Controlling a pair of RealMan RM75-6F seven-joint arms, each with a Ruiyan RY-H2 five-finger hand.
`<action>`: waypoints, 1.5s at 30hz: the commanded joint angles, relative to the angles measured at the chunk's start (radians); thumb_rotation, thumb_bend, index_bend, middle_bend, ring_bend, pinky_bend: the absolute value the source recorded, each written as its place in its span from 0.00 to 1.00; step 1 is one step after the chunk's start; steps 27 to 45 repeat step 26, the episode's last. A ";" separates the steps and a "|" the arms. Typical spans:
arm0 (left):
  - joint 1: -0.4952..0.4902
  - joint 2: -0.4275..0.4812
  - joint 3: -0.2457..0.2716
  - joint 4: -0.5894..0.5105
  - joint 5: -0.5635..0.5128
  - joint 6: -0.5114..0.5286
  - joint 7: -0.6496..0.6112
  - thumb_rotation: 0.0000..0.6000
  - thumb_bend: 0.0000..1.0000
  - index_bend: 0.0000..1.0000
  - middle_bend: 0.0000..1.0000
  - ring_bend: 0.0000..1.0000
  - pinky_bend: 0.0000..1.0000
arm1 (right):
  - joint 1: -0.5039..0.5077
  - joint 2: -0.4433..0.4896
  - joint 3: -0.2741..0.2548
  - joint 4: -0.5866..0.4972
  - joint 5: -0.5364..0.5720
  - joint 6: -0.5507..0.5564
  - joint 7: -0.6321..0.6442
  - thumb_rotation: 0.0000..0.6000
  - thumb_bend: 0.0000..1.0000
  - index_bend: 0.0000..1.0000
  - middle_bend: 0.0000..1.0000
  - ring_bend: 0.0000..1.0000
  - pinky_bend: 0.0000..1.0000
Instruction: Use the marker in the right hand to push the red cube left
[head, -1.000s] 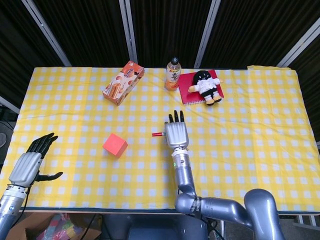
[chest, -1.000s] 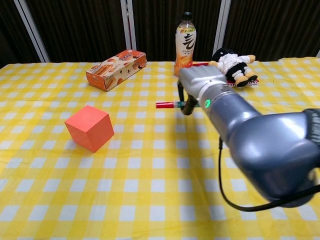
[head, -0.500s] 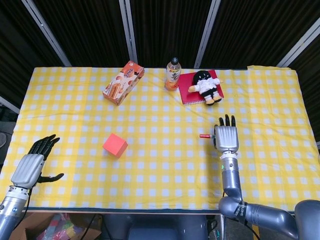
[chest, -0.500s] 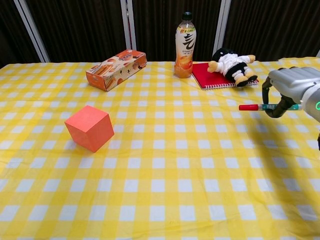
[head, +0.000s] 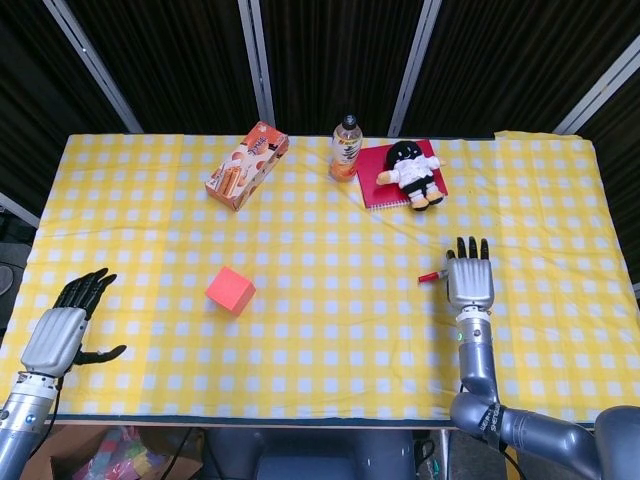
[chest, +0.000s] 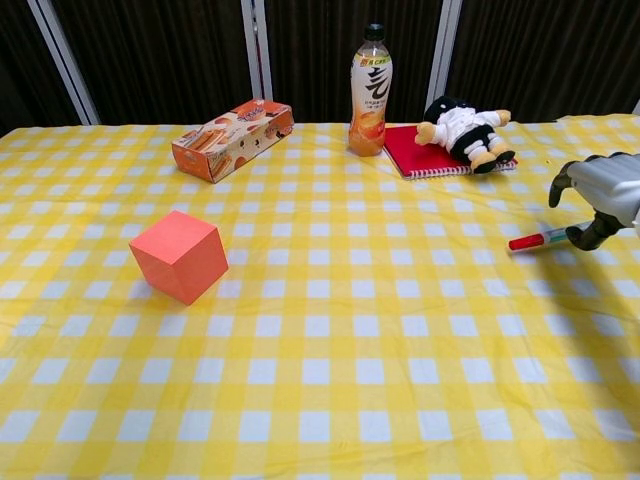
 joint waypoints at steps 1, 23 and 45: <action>0.000 0.000 0.001 0.001 0.001 0.000 0.000 1.00 0.00 0.00 0.00 0.00 0.00 | -0.017 0.036 -0.008 -0.069 -0.009 0.025 -0.010 1.00 0.56 0.24 0.07 0.00 0.00; 0.031 -0.040 -0.001 0.059 0.099 0.118 -0.005 1.00 0.00 0.00 0.00 0.00 0.00 | -0.469 0.479 -0.399 -0.423 -0.731 0.401 0.514 1.00 0.47 0.00 0.00 0.00 0.00; 0.032 -0.050 -0.003 0.072 0.100 0.123 0.012 1.00 0.00 0.00 0.00 0.00 0.00 | -0.515 0.478 -0.421 -0.383 -0.783 0.434 0.566 1.00 0.47 0.00 0.00 0.00 0.00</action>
